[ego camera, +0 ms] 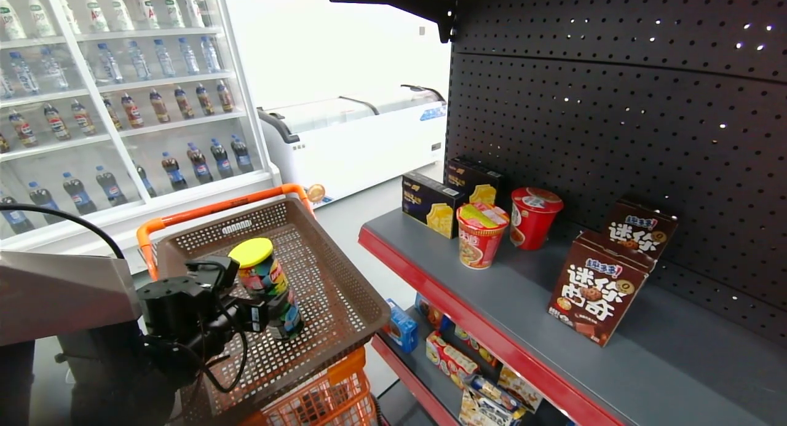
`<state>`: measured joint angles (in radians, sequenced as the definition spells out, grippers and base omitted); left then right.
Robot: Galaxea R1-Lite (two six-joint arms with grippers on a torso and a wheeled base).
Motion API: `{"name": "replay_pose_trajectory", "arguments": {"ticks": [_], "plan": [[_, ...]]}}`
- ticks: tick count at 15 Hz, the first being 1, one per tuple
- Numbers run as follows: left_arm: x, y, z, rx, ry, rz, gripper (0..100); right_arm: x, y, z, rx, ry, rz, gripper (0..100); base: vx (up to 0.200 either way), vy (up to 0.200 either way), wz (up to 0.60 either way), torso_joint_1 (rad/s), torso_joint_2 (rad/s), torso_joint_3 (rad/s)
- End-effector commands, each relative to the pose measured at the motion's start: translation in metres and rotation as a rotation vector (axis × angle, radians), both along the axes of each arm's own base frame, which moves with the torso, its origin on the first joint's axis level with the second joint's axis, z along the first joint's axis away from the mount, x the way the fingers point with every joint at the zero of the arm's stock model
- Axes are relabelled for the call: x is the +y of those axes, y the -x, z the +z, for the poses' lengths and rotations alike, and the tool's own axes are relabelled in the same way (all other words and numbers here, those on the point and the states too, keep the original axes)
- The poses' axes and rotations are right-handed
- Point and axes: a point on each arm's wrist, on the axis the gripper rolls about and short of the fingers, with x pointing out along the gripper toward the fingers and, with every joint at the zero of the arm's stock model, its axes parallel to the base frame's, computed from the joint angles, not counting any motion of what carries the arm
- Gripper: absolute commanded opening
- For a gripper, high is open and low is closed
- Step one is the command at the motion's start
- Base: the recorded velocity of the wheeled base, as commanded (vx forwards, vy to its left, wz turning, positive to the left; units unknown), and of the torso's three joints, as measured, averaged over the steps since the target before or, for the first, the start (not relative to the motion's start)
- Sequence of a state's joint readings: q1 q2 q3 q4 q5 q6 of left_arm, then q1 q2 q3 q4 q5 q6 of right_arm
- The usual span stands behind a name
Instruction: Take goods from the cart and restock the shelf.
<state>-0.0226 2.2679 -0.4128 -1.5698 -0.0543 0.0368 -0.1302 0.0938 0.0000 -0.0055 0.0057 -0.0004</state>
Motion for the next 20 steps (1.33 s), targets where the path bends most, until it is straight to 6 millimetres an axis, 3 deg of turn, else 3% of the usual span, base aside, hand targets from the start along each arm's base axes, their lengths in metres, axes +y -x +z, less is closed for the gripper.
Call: {"name": "replay_pose_trajectory", "arguments": {"ticks": [1, 12, 13, 16, 20], "plan": [[-0.003, -0.011, -0.008, -0.008, -0.001, -0.012, 100, 0.0, 0.0, 0.0, -0.001, 0.001, 0.002, 100, 0.0, 0.0, 0.0, 0.0, 0.0, 0.0], [-0.019, -0.022, -0.012, -0.033, -0.033, -0.079, 100, 0.0, 0.0, 0.0, -0.001, 0.0, 0.002, 100, 0.0, 0.0, 0.0, 0.0, 0.0, 0.0], [-0.021, -0.022, -0.013, -0.029, -0.033, -0.084, 0, 0.0, 0.0, 0.0, -0.001, 0.0, 0.002, 100, 0.0, 0.0, 0.0, 0.0, 0.0, 0.0], [-0.022, -0.023, -0.013, -0.036, -0.053, -0.068, 0, 0.0, 0.0, 0.0, -0.001, 0.0, 0.0, 100, 0.0, 0.0, 0.0, 0.0, 0.0, 0.0], [-0.02, -0.021, 0.004, -0.082, -0.081, -0.061, 0, 0.0, 0.0, 0.0, 0.001, -0.001, 0.0, 100, 0.0, 0.0, 0.0, 0.0, 0.0, 0.0]]}}
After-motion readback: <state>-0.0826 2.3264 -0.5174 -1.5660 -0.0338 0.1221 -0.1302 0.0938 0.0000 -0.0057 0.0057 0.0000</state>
